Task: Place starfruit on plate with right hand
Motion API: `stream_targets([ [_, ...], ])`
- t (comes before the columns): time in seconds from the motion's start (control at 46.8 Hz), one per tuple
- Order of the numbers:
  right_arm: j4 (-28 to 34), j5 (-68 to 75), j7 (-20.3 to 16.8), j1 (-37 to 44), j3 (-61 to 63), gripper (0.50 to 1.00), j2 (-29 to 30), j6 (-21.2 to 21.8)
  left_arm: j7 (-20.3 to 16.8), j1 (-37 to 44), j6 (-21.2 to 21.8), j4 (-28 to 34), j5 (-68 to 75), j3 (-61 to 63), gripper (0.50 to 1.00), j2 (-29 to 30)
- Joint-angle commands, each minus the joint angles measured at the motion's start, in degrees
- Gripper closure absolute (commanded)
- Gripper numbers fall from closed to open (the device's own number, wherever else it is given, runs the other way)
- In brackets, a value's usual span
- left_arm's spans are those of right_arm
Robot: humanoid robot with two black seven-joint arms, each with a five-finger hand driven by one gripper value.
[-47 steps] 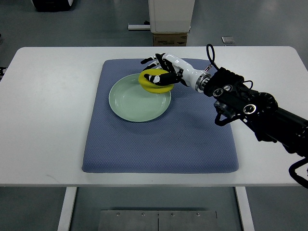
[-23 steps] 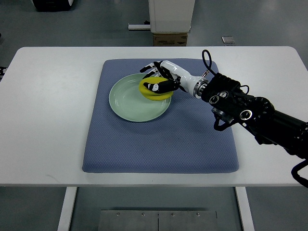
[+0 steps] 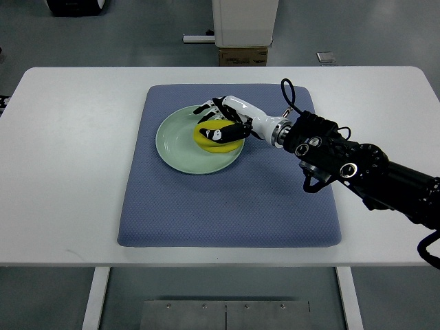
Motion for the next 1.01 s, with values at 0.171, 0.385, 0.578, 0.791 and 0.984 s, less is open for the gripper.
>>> stream_targets([
  [0.171,-0.06,0.0,-0.26,0.09,0.0,0.502,0.0,0.01,0.0,0.0,0.0,0.0,0.08,-0.06,0.5,0.0],
  [0.385,-0.15,0.26,-0.26,0.27,0.09,0.5,0.0,0.01,0.0,0.0,0.0,0.0,-0.01,-0.06,0.5,0.0],
  [0.578,-0.67,0.79,-0.35,0.44,3.69,0.5,0.0,0.01,0.0,0.0,0.0,0.0,0.08,0.03,0.5,0.0],
  [0.791,-0.94,2.02,-2.55,-1.75,12.65,0.5,0.0,0.01,0.0,0.0,0.0,0.0,-0.01,0.03,0.5,0.0],
  [0.984,-2.17,5.53,-4.92,-4.83,21.61,0.5,0.0,-0.16,0.0,0.0,0.0,0.0,-0.01,0.03,0.5,0.0],
])
